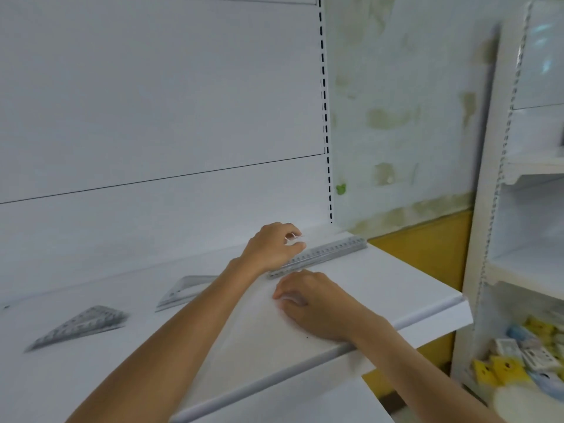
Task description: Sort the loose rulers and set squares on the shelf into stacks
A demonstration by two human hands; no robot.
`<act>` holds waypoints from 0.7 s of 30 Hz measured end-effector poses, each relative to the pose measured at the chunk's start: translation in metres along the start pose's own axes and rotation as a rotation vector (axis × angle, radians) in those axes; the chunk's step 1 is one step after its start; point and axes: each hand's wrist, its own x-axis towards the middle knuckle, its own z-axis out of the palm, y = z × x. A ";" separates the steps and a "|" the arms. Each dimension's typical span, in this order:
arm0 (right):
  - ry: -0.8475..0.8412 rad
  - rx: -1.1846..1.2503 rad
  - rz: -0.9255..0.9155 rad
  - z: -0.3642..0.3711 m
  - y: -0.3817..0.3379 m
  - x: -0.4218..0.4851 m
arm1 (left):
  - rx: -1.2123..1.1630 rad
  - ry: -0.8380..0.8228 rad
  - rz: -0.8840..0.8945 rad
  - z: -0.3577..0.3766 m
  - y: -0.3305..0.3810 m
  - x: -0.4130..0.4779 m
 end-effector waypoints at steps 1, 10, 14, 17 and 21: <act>0.002 0.007 0.004 0.000 0.000 0.000 | -0.014 -0.017 0.000 0.003 0.001 0.002; -0.007 0.020 0.055 0.000 -0.004 0.000 | 0.014 -0.160 -0.072 0.019 -0.002 0.012; -0.013 0.017 0.064 0.000 -0.005 -0.001 | 0.018 -0.141 -0.068 0.022 -0.002 0.015; -0.019 0.016 0.074 0.000 -0.004 -0.001 | 0.041 -0.145 -0.059 0.023 -0.003 0.015; -0.013 0.029 0.082 -0.002 -0.003 -0.001 | 0.050 -0.141 -0.085 0.021 -0.002 0.012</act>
